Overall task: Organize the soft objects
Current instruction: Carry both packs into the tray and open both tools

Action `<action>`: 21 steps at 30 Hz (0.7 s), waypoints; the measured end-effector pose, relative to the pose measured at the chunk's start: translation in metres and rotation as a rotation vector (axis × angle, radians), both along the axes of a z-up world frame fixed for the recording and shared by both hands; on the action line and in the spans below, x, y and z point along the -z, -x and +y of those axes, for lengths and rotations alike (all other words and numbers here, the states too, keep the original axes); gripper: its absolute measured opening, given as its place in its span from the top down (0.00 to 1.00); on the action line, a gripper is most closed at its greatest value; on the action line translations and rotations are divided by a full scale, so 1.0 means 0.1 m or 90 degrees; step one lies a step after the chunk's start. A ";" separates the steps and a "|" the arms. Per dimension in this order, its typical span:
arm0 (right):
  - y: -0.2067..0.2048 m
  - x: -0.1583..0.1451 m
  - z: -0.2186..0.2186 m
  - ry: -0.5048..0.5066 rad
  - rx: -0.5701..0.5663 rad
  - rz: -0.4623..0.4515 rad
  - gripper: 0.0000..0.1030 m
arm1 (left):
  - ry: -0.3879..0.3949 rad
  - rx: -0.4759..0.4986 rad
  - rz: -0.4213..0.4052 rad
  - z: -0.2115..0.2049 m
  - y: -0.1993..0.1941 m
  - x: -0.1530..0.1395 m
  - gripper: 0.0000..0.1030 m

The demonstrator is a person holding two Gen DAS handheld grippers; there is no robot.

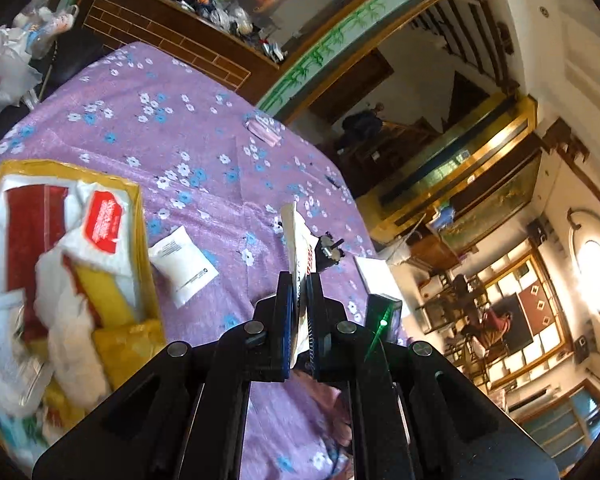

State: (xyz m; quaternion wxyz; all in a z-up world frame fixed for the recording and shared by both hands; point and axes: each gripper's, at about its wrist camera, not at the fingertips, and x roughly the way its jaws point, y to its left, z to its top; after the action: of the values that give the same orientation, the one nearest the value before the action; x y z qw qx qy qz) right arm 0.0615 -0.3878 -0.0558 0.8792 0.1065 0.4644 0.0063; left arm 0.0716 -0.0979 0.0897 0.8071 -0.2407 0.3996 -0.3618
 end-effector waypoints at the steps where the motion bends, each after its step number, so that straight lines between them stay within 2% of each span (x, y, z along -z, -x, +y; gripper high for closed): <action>1: 0.02 0.00 -0.02 -0.009 0.010 -0.003 0.45 | -0.001 -0.016 -0.001 0.09 0.09 -0.03 0.95; 3: 0.05 0.00 -0.04 -0.011 0.018 -0.009 0.47 | 0.009 -0.045 -0.002 0.26 0.19 -0.05 0.95; 6: 0.11 -0.03 -0.04 -0.035 0.020 -0.013 0.53 | -0.003 -0.099 -0.008 0.54 0.33 -0.05 0.95; 8: 0.20 -0.14 -0.01 -0.053 0.020 -0.036 0.54 | -0.003 -0.124 0.003 0.70 0.38 -0.01 0.95; 11: 0.36 -0.44 0.13 -0.076 0.004 -0.101 0.54 | -0.014 -0.175 0.014 0.92 0.41 0.08 0.95; 13: 0.42 -0.67 0.29 -0.119 -0.038 -0.143 0.54 | -0.015 -0.199 0.017 1.02 0.40 0.12 0.95; 15: 0.39 -0.80 0.47 -0.135 -0.083 -0.160 0.54 | -0.010 -0.222 0.020 1.12 0.39 0.14 0.95; 18: 0.24 -0.93 0.77 -0.167 -0.147 -0.160 0.54 | -0.015 -0.242 0.021 1.22 0.37 0.17 0.95; 21: -0.05 -0.92 1.01 -0.180 -0.182 -0.144 0.54 | -0.037 -0.255 0.025 1.21 0.20 0.19 0.95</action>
State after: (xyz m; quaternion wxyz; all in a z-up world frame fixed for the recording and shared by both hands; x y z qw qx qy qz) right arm 0.0670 -0.2870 0.0367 0.8920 0.1602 0.3682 0.2078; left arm 0.0520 0.0232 0.0712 0.8617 -0.2989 0.3699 -0.1772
